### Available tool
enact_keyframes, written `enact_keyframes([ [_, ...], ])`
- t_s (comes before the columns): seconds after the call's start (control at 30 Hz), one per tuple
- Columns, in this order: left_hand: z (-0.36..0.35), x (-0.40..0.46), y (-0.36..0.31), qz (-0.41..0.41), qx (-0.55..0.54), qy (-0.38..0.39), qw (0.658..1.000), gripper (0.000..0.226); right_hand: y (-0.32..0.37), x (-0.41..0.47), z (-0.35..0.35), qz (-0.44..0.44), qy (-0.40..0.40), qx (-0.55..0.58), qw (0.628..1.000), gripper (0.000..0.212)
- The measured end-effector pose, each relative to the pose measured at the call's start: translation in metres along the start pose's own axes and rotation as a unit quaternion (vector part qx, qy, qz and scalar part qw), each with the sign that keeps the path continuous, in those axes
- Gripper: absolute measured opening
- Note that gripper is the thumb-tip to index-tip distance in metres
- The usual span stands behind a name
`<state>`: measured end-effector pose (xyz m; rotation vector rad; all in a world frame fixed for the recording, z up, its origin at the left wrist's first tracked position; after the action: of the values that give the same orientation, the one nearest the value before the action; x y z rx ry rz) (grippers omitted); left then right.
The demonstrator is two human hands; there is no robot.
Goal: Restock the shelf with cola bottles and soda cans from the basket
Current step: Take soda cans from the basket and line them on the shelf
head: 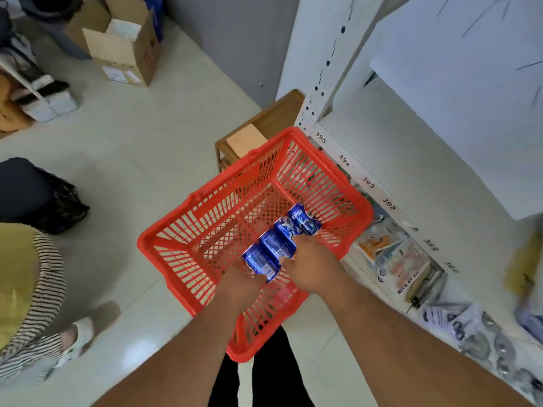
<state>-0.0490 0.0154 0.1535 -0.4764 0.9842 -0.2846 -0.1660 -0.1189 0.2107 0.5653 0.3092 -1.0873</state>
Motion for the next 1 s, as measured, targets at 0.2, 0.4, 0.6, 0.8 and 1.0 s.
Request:
enact_keyframes([
  [0.2, -0.054, 0.041, 0.0, -0.098, 0.127, 0.012, 0.987, 0.066, -0.022, 0.067, -0.062, -0.02, 0.079, -0.004, 0.997, 0.021],
  [0.4, -0.075, 0.084, 0.017, 0.123, -0.002, -0.06, 0.991, 0.07, -0.036, 0.102, -0.091, -0.045, 0.103, -0.031, 0.993, 0.026],
  [0.6, -0.091, 0.105, 0.023, 0.231, -0.107, -0.08, 0.964, 0.095, -0.041, 0.124, -0.104, -0.053, 0.115, -0.055, 0.99, 0.027],
  [0.8, -0.091, 0.106, 0.042, 0.255, -0.097, -0.06, 0.96, 0.087, -0.036, 0.121, -0.112, -0.046, 0.102, -0.064, 0.992, 0.027],
  [1.0, -0.07, 0.089, 0.061, 0.271, -0.016, -0.112, 0.956, 0.087, -0.021, 0.111, -0.111, -0.042, 0.104, -0.041, 0.993, 0.02],
])
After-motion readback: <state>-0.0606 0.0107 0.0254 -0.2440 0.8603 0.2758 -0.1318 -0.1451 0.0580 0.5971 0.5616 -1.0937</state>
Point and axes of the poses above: each hand's wrist, its own x-axis towards the middle knuckle, its own z-axis out of the back of the hand, y = z × x, the point moved 4 cm from there along x, towards the middle knuckle, and after that the axes turned 8 degrees about -y, right-handed, at the moved point
